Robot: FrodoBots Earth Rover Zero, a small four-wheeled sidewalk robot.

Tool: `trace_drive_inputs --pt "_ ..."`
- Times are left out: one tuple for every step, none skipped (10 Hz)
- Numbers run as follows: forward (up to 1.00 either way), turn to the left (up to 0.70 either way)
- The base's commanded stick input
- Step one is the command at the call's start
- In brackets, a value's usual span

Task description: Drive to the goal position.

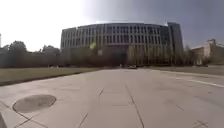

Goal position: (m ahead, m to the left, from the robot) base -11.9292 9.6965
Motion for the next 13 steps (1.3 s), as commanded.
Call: trace_drive_inputs --pt "0.70 0.00" --pt "0.70 0.00" --pt "0.70 0.00" --pt "0.70 0.00" --pt "0.70 0.00" --pt "0.70 0.00" --pt "0.70 0.00" --pt "0.70 0.00" --pt "0.70 0.00" --pt "0.70 0.00" --pt "0.70 0.00" --pt "0.70 0.00" --pt "0.70 0.00"
